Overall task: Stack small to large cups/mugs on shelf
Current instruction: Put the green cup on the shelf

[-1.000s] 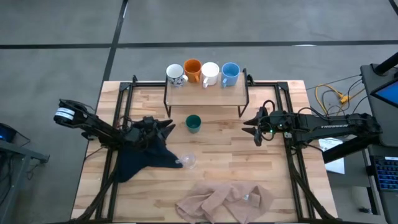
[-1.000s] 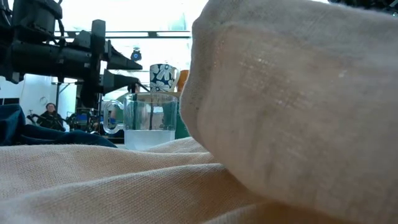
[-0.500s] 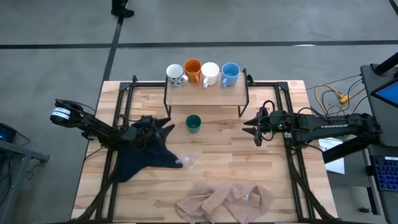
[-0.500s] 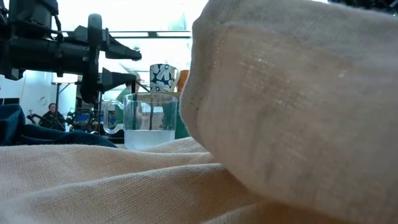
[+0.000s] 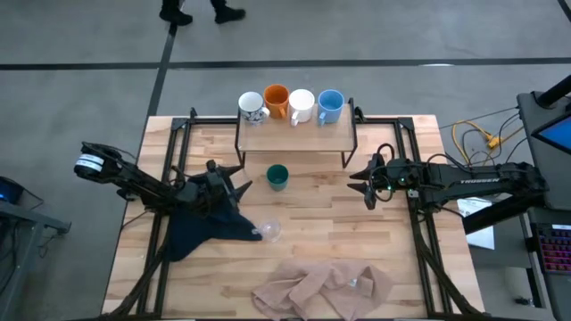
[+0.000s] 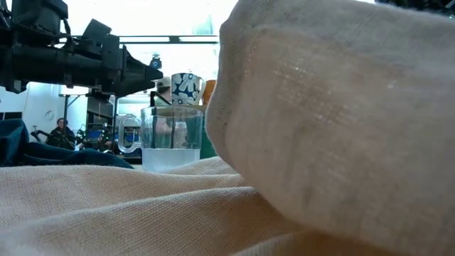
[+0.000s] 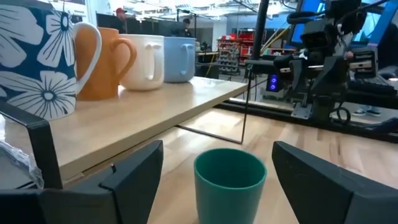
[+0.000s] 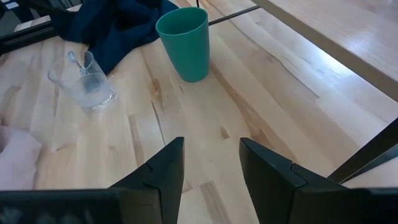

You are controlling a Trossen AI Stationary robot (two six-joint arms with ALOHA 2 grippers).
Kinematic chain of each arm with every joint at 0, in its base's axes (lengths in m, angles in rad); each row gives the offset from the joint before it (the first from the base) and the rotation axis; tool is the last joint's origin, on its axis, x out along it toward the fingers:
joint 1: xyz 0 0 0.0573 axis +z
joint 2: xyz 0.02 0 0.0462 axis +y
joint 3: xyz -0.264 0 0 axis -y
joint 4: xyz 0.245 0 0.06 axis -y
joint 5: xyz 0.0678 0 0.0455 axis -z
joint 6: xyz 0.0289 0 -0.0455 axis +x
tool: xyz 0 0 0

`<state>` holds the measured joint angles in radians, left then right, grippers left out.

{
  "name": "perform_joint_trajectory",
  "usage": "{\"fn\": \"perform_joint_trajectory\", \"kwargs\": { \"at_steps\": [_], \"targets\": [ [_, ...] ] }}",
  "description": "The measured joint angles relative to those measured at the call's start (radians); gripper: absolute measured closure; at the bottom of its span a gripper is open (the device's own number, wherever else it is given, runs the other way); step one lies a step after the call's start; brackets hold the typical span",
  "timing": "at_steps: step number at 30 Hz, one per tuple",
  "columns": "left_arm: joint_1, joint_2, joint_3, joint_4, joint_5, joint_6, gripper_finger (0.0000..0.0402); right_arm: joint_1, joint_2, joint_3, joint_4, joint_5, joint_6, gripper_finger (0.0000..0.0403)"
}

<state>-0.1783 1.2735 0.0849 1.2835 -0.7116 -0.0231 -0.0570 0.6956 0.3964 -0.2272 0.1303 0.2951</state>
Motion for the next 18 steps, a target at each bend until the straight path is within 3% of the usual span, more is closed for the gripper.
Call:
{"fn": "perform_joint_trajectory", "kwargs": {
  "at_steps": [18],
  "targets": [
    [0.067,0.116,-0.008,-0.062,-0.03,-0.084,0.0113,0.0,0.0,0.0,0.008,-0.006,0.038,0.0254]
  ]
}}
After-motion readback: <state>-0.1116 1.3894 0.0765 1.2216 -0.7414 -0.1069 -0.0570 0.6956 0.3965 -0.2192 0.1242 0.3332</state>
